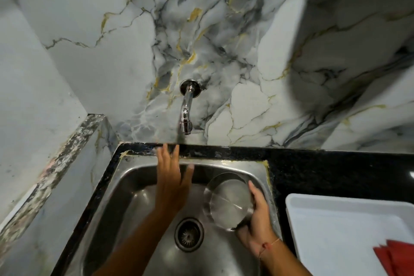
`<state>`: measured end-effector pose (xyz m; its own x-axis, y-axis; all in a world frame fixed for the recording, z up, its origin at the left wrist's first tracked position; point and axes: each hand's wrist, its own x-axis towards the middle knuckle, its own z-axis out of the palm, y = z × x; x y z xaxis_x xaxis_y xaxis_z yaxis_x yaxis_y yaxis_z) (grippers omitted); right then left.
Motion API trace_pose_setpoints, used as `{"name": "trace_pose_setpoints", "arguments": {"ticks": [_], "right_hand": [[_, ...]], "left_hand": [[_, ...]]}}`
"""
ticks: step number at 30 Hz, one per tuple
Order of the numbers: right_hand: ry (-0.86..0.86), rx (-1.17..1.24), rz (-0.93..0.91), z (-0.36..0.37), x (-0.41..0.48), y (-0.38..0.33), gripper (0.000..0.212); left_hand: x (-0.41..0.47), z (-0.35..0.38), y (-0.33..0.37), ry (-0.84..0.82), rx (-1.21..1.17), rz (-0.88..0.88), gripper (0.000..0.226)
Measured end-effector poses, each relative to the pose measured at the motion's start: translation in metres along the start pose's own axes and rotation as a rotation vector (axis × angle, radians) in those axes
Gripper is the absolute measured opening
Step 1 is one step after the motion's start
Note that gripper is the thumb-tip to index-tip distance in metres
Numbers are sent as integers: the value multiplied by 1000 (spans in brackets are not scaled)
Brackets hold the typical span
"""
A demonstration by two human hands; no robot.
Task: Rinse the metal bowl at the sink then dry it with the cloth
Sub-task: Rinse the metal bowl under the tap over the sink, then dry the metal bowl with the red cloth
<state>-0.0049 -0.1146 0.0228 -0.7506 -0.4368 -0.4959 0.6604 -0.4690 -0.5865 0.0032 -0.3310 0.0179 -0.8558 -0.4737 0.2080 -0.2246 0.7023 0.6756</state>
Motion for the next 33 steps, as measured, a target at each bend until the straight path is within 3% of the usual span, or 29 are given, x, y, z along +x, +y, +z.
{"name": "trace_pose_setpoints", "arguments": {"ticks": [6, 12, 15, 17, 20, 25, 28, 31, 33], "right_hand": [[113, 135, -88, -19, -48, 4, 54], [319, -25, -331, -48, -85, -10, 44], [440, -88, -435, -66, -93, -28, 40], [565, -223, -515, -87, -102, -39, 43], [577, -615, -603, -120, -118, -47, 48], [664, -1227, -567, -215, -118, -105, 61], [842, -1602, -338, -300, -117, -159, 65], [907, -1652, 46, -362, -117, -194, 79], [849, -1624, 146, -383, -112, -201, 79]], "left_hand": [[-76, 37, 47, -245, -446, -287, 60], [-123, 35, 121, -456, -1106, -637, 42], [-147, 46, 147, -588, -1285, -783, 53], [-160, 61, 159, -670, -1356, -901, 57], [-172, 80, 175, -845, -1530, -1062, 57], [-183, 119, 189, -1015, -1710, -1149, 64], [-187, 133, 192, -1061, -1760, -1204, 73], [-192, 147, 194, -1024, -1776, -1272, 83], [-195, 153, 196, -996, -1753, -1283, 83]]}}
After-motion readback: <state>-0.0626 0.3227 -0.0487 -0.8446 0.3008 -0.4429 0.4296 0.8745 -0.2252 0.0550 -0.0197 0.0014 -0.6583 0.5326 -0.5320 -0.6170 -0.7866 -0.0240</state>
